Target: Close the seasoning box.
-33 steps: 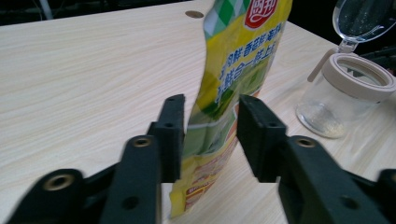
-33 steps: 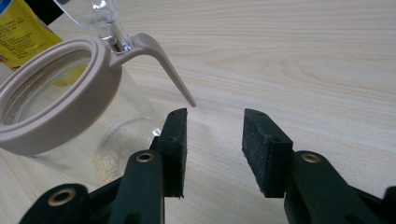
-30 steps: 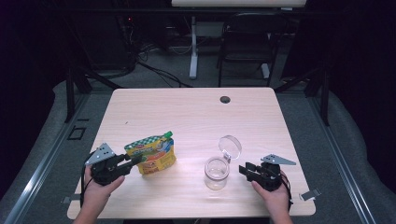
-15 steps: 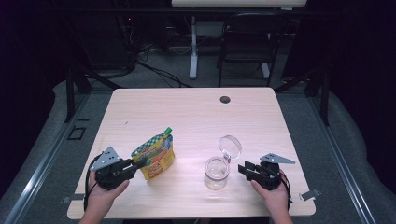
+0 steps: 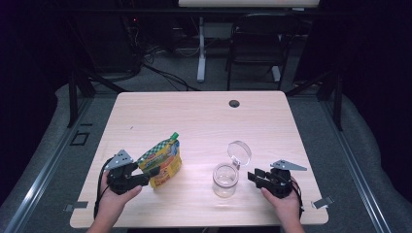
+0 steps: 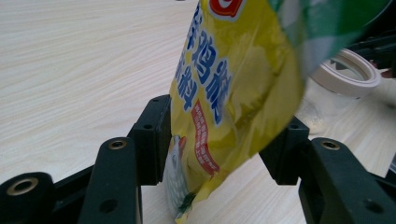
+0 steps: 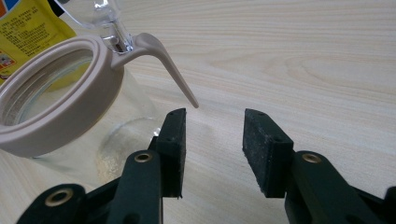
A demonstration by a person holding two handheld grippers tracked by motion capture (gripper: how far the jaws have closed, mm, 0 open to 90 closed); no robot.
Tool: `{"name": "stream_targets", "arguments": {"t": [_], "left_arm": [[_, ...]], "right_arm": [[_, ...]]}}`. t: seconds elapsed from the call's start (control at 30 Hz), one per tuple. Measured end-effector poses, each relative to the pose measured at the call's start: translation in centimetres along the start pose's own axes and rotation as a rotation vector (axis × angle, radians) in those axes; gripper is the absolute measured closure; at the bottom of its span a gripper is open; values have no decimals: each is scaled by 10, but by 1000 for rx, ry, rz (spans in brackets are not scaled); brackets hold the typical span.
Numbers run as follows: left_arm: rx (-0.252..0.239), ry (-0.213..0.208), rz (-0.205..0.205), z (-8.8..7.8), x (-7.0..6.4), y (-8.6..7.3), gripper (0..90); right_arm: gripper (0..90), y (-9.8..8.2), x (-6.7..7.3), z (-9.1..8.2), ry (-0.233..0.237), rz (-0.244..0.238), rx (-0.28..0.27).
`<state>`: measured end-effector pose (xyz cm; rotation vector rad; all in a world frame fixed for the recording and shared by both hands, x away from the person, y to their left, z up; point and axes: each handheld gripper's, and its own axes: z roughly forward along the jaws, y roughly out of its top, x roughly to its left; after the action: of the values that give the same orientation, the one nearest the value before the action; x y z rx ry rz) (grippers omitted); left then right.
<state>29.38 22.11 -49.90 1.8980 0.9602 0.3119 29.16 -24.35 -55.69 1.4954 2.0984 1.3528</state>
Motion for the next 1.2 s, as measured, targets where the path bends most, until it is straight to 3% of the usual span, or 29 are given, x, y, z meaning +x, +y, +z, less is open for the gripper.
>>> {"name": "stream_targets", "arguments": {"t": [0.17,0.3,0.4,0.73,1.0,1.2], "left_arm": [[31,-4,-2,6,-3,0,497],[11,-1,-4,9,-3,-1,492],[11,12,47,13,-3,-3,514],[-12,-5,5,15,-1,-9,545],[-37,-4,-4,18,4,-19,512],[-23,-5,-26,22,8,-27,492]], "right_arm": [[590,0,-1,1,5,3,2],[588,0,0,2,4,3,5],[583,1,1,2,6,5,6],[577,0,0,3,7,5,12],[574,1,1,4,11,2,14],[574,1,1,5,11,0,19]]}}
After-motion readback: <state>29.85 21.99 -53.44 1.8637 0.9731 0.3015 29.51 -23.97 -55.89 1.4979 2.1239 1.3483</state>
